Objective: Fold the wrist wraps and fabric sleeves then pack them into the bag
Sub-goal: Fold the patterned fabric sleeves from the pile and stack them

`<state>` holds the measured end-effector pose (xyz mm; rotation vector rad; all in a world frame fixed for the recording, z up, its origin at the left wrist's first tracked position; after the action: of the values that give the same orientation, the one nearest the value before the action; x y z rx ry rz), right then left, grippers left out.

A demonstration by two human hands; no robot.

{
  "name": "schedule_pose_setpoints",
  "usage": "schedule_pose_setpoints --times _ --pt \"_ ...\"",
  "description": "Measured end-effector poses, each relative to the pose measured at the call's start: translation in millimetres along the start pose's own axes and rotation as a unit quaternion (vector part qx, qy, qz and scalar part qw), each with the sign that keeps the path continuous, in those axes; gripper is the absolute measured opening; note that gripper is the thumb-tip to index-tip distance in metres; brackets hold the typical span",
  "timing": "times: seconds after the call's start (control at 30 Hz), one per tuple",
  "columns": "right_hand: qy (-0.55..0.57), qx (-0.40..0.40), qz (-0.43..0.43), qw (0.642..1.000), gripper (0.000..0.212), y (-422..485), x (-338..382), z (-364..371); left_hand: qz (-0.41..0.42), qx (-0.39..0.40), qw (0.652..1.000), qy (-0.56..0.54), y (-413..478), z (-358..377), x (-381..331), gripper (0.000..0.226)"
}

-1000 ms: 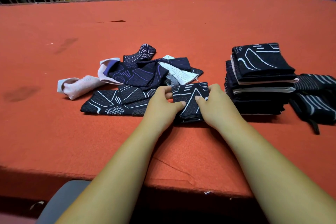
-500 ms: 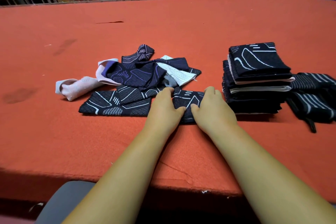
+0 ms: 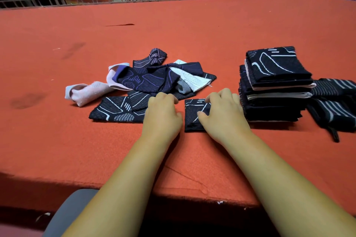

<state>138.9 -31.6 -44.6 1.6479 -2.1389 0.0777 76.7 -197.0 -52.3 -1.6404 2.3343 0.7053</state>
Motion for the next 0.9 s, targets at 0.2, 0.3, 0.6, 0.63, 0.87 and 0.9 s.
schedule_pose_setpoints --times 0.2,0.3,0.6,0.63,0.87,0.9 --pt "0.051 0.066 -0.066 0.994 0.026 0 13 6 -0.066 0.101 0.989 0.088 -3 -9 35 0.037" --pt "0.086 0.077 -0.081 0.99 0.016 -2 17 7 -0.06 0.106 0.987 0.109 -3 -15 44 0.037" --pt "0.169 0.069 -0.088 0.979 0.009 -4 24 2 -0.049 -0.025 0.998 0.028 -2 -43 50 0.013" --pt "0.179 0.066 -0.088 0.978 0.009 -4 25 2 -0.042 -0.055 0.998 0.006 -3 -51 46 0.014" --pt "0.315 0.135 -0.076 0.936 0.066 -8 35 8 -0.035 -0.162 0.948 -0.271 -14 -91 24 0.029" --pt "0.353 0.149 -0.071 0.921 0.064 -8 37 10 -0.051 -0.144 0.941 -0.301 -13 -90 26 0.03"
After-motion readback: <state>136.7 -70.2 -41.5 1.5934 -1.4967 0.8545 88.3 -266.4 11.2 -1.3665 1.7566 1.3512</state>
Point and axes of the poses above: each hand's wrist, its own y-axis towards the middle knuckle, its own z-axis out of the palm, x = y × z, the point moved 6 cm from there along y, towards the middle knuckle, and after that the axes turned 4 degrees about x, right-handed, at the moved point
